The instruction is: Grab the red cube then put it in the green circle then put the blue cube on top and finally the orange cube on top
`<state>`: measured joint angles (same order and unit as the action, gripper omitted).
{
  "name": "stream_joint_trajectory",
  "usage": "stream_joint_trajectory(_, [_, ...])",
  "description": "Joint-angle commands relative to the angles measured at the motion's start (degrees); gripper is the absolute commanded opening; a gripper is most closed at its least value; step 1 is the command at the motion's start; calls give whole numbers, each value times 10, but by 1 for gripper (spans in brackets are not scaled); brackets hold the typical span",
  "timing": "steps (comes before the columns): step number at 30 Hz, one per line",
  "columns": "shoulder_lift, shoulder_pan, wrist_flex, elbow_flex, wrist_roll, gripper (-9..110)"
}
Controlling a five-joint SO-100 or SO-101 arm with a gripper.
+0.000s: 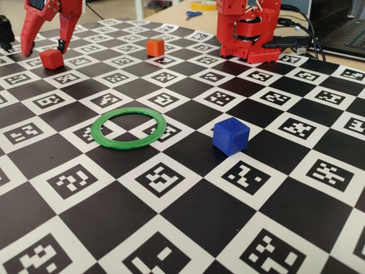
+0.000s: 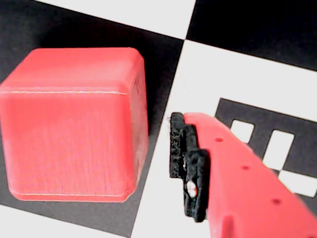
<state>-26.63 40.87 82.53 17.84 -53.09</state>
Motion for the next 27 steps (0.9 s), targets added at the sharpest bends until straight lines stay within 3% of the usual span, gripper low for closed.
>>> stream_joint_trajectory(1, [-26,3,-12,-29,4,43])
stream_joint_trajectory(13, [-24,2,-34,-3,10,40])
stream_joint_trajectory(27, [-25,0,-30,3,4,21])
